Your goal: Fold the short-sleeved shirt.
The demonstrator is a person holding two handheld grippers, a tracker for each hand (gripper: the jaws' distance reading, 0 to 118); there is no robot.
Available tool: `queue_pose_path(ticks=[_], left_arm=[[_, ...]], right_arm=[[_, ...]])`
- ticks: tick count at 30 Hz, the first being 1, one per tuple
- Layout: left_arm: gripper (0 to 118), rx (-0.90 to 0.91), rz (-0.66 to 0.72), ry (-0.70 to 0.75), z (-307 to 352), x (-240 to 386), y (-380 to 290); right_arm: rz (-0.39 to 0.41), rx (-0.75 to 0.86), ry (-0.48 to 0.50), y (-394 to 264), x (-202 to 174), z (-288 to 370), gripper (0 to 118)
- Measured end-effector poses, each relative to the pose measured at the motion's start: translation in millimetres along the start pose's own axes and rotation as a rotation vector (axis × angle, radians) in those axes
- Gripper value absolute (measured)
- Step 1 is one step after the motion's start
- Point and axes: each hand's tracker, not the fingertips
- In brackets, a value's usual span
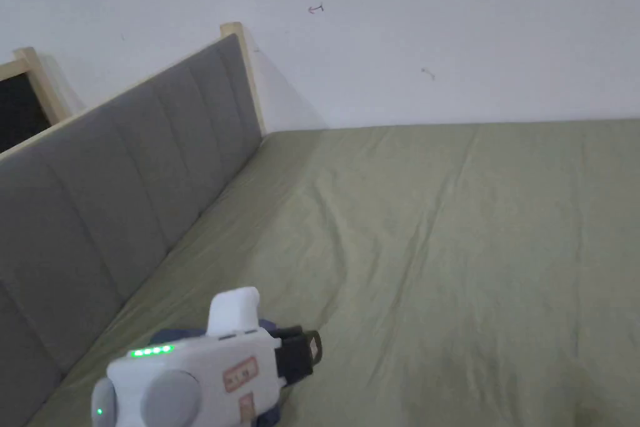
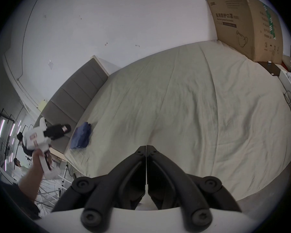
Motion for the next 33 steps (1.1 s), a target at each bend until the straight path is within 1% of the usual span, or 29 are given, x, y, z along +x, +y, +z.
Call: queue_pose_path(ticks=[1, 2, 4, 5, 8, 9, 11, 12, 15, 17, 19, 21, 23, 25, 27, 31, 32, 33], left_arm=[[4, 0.017, -0.022, -0.001, -1.8, 23.1, -11.1], [3, 0.069, -0.024, -0.040, 0.8, 41.8, -20.4], [2, 0.118, -0.024, -0.125, 10.2, 77.6, -29.3], [2, 0.171, -0.042, -0.109, 20.3, 93.0, -30.9], [2, 0.327, -0.095, -0.109, 55.6, 127.4, -26.6], [2, 0.388, -0.137, -0.111, 68.3, 136.4, -24.9], [2, 0.519, -0.231, -0.063, 93.2, 156.8, -20.8], [2, 0.568, -0.254, -0.040, 102.8, 165.8, -18.0], [2, 0.699, -0.274, -0.005, 129.8, 178.1, -20.0], [2, 0.788, -0.309, 0.044, 134.7, 186.7, -25.9], [2, 0.849, -0.352, 0.130, 135.1, 186.8, -41.5], [2, 0.863, -0.336, 0.159, 130.6, 186.3, -54.3], [2, 0.839, -0.321, 0.180, 128.6, 184.9, -62.6], [2, 0.807, -0.344, 0.251, 123.9, 185.8, -67.4], [2, 0.794, -0.378, 0.241, 123.3, 183.1, -71.4], [3, 0.800, -0.350, 0.239, 122.8, 182.8, -72.6], [11, 0.801, -0.334, 0.235, 123.1, 182.3, -71.0], [38, 0.801, -0.325, 0.226, 124.0, 181.2, -70.8]], right_arm=[[-0.001, 0.009, -0.001, -0.4, 1.0, 5.8, 0], [0.000, 0.022, -0.007, -0.1, -1.4, 12.1, 0], [0.003, 0.051, -0.012, 2.5, -4.7, 27.1, 0], [0.011, 0.079, -0.008, 4.6, -5.3, 36.2, 0], [0.058, 0.242, -0.040, 14.9, -16.7, 67.1, 0], [0.083, 0.315, -0.052, 17.3, -17.7, 77.2, 0], [0.152, 0.463, -0.073, 23.8, -30.2, 97.4, 0], [0.180, 0.526, -0.092, 25.3, -36.6, 104.7, 0], [0.265, 0.719, -0.129, 20.3, -51.6, 120.7, 0], [0.310, 0.839, -0.201, 7.8, -53.7, 119.1, 0], [0.321, 0.940, -0.299, -10.7, -53.8, 113.5, 0], [0.308, 0.925, -0.310, -27.0, -48.7, 102.4, 0], [0.303, 0.868, -0.374, -36.8, -44.7, 96.2, 0], [0.309, 0.801, -0.375, -39.9, -40.5, 91.1, 0], [0.309, 0.790, -0.384, -42.0, -36.9, 90.3, 0], [0.288, 0.806, -0.416, -39.7, -37.5, 93.2, 2], [0.284, 0.810, -0.419, -38.3, -38.2, 93.8, 11], [0.285, 0.811, -0.420, -36.0, -40.1, 95.0, 37]])
